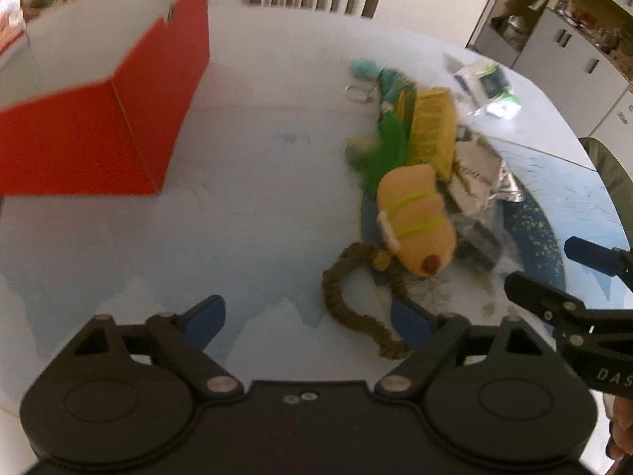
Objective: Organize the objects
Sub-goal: 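Move both tools toward the pile of items on the table, then grasp the brown beaded bracelet with left tool while right tool grasps the dark-item bag, then carry the bracelet with left tool while right tool carries the bag toward the red box, then open left tool dropping bracelet in box while right tool releases the bag inside, then move both tools back to the pile of items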
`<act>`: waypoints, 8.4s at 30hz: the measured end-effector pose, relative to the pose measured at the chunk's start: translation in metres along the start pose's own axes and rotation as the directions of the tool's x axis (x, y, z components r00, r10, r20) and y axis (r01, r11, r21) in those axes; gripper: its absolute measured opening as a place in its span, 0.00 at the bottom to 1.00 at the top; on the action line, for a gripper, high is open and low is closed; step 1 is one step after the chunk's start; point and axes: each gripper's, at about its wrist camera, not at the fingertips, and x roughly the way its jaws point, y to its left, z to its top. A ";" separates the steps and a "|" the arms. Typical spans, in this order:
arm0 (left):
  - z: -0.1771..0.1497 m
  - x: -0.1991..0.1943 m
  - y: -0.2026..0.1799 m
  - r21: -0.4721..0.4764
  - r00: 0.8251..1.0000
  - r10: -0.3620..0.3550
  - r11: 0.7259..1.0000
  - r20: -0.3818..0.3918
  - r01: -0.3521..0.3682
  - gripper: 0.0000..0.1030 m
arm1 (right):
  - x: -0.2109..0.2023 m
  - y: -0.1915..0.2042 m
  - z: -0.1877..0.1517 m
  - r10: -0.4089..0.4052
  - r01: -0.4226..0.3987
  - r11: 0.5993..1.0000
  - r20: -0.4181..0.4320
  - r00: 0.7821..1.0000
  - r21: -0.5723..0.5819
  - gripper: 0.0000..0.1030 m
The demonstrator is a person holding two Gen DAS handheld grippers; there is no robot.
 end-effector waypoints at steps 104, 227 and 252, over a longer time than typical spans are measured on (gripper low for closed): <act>0.051 -0.122 0.095 -0.023 0.948 -0.214 0.974 0.234 0.226 0.06 | -0.063 0.049 0.085 0.136 -0.138 0.984 0.026 0.990 0.113 0.29; 0.053 -0.145 0.032 0.246 0.951 -0.167 0.964 0.262 0.102 1.00 | -0.079 0.028 0.081 0.185 -0.201 0.971 0.126 0.975 0.127 0.81; 0.014 -0.078 -0.057 0.208 0.965 -0.170 0.970 0.202 0.127 1.00 | -0.021 -0.061 0.047 0.093 -0.099 0.989 0.057 0.994 0.108 0.82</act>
